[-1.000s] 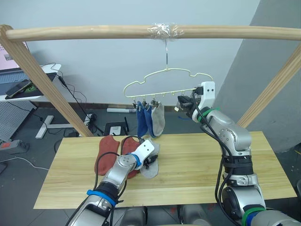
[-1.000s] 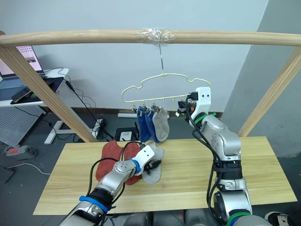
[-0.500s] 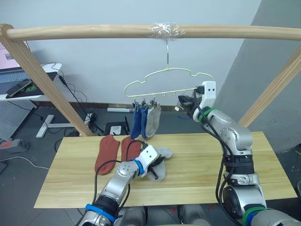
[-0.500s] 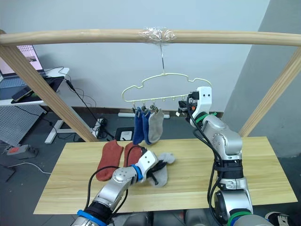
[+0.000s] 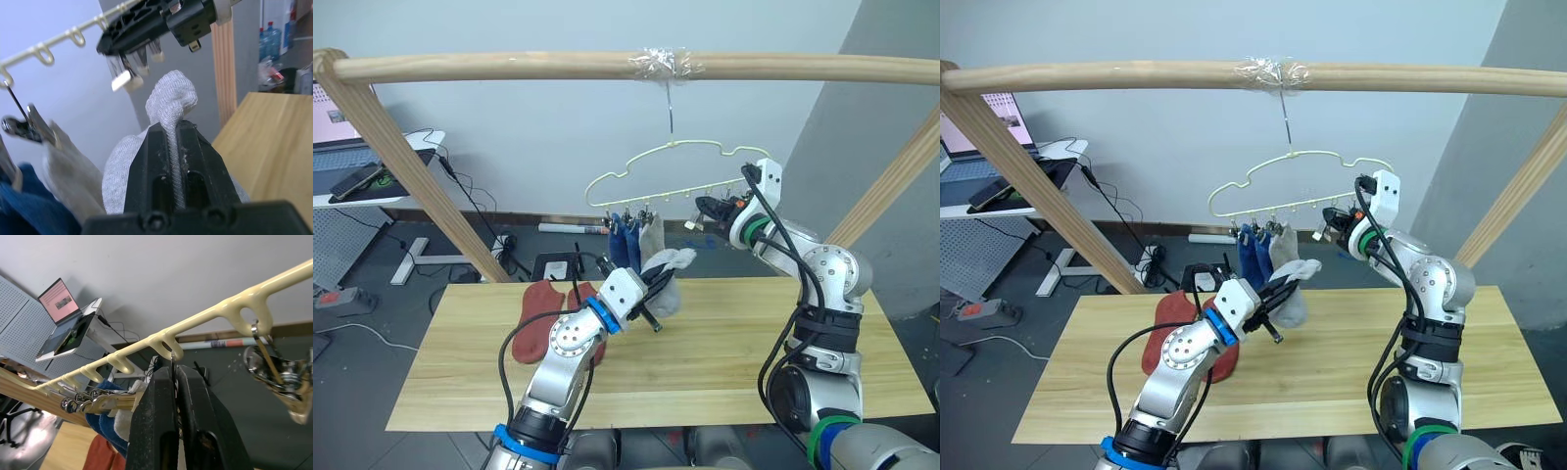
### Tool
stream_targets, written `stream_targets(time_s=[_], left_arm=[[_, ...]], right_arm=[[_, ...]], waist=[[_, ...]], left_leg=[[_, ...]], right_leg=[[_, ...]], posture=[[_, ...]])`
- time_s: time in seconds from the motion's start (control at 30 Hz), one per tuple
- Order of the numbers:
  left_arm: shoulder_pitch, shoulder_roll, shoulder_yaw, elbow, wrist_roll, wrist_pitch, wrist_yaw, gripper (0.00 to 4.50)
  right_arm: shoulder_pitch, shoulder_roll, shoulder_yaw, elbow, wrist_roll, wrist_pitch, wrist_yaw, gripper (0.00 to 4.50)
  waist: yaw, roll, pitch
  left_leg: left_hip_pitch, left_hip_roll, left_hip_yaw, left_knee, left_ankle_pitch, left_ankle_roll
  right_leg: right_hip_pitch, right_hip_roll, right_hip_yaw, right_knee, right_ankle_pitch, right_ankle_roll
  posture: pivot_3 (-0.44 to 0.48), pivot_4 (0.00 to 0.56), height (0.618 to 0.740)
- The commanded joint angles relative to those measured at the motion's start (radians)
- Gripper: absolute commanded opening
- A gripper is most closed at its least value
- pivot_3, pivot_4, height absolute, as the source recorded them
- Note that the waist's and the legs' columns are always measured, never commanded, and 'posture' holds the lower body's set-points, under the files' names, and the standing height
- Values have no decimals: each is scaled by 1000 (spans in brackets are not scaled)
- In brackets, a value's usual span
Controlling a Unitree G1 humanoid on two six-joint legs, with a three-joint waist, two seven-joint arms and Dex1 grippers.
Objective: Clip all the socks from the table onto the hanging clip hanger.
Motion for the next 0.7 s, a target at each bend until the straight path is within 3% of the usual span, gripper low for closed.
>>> stream_targets(time_s=[0.03,0.3,0.7], left_arm=[[2,10,-22,-32,64,-115,38,19],[-23,11,-19,6,134,-247,108,19],[-50,1,-25,44,148,-294,149,19]], right_arm=[[-18,23,-81,-24,47,80,-72,0],[-62,83,-202,-11,122,173,-164,0],[-116,174,-364,-10,226,279,-290,0]], waist=[[0,0,0],[1,0,0],[-1,0,0]], left_leg=[[0,0,0,0,0,0],[0,0,0,0,0,0],[0,0,0,0,-1,1]], right_leg=[[0,0,0,0,0,0],[0,0,0,0,0,0],[0,0,0,0,0,0]], posture=[[-55,106,740],[-55,109,740],[-64,113,740]])
